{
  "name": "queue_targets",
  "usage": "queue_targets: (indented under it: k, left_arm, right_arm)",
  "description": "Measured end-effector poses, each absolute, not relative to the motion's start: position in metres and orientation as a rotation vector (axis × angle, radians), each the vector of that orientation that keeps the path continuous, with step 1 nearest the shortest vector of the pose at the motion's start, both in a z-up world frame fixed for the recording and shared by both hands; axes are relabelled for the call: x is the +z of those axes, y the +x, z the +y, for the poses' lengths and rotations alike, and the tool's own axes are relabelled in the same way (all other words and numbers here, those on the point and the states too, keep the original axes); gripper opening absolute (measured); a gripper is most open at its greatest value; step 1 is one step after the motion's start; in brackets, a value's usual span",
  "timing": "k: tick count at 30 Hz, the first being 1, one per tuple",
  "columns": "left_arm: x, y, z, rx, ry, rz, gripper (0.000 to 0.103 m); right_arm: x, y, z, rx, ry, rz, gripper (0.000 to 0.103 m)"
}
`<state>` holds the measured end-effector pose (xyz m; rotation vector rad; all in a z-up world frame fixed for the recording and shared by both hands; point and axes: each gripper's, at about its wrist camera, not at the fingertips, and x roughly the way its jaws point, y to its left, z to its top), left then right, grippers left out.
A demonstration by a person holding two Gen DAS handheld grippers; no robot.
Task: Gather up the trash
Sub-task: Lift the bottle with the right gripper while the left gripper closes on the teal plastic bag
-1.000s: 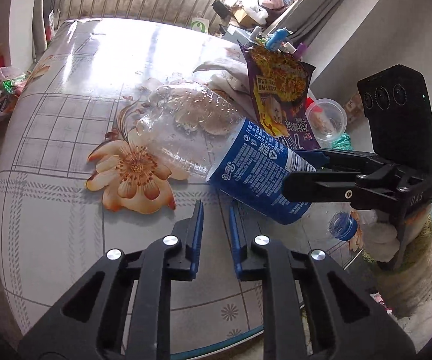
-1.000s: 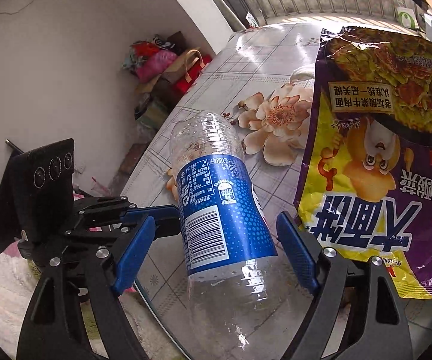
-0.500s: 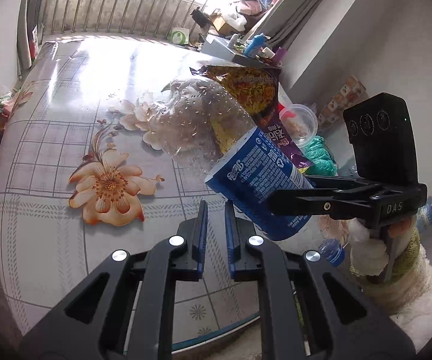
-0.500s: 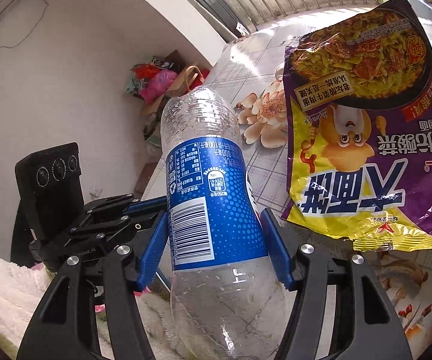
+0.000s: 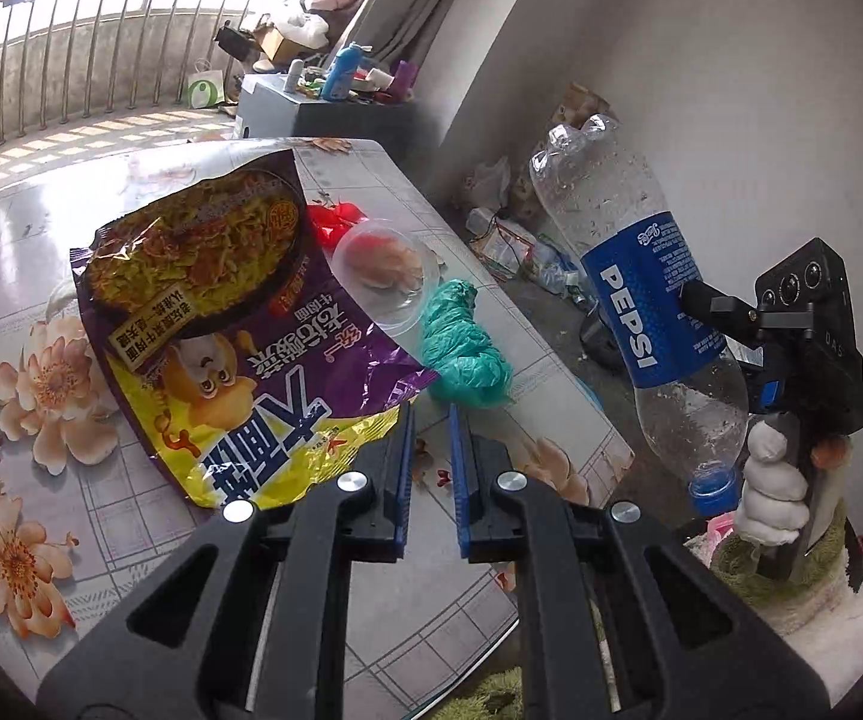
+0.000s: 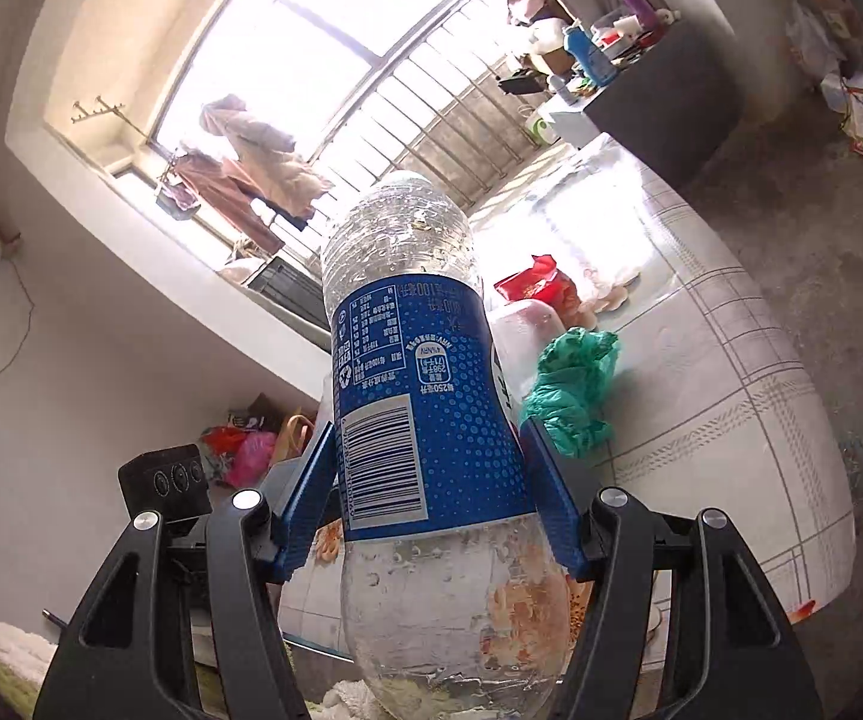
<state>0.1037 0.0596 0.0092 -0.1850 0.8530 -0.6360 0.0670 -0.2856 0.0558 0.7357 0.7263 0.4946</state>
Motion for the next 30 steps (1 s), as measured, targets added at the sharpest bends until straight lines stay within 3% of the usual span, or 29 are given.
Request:
queue_targets:
  k: [7, 13, 27, 30]
  left_arm:
    - [-0.012, 0.139, -0.025, -0.670, -0.052, 0.939, 0.037]
    - [-0.029, 0.168, -0.063, -0.596, -0.007, 1.008, 0.040]
    - [-0.030, 0.183, -0.084, -0.481, 0.115, 0.984, 0.042]
    - [-0.030, 0.181, -0.086, -0.475, 0.134, 0.975, 0.039]
  right_arm:
    - [0.003, 0.076, -0.328, 0.263, 0.853, 0.807, 0.061]
    - [-0.038, 0.101, -0.314, 0.220, 0.918, 0.872, 0.061]
    - [-0.047, 0.100, -0.312, 0.220, 0.960, 0.904, 0.061]
    - [-0.049, 0.098, -0.312, 0.217, 0.973, 0.903, 0.061]
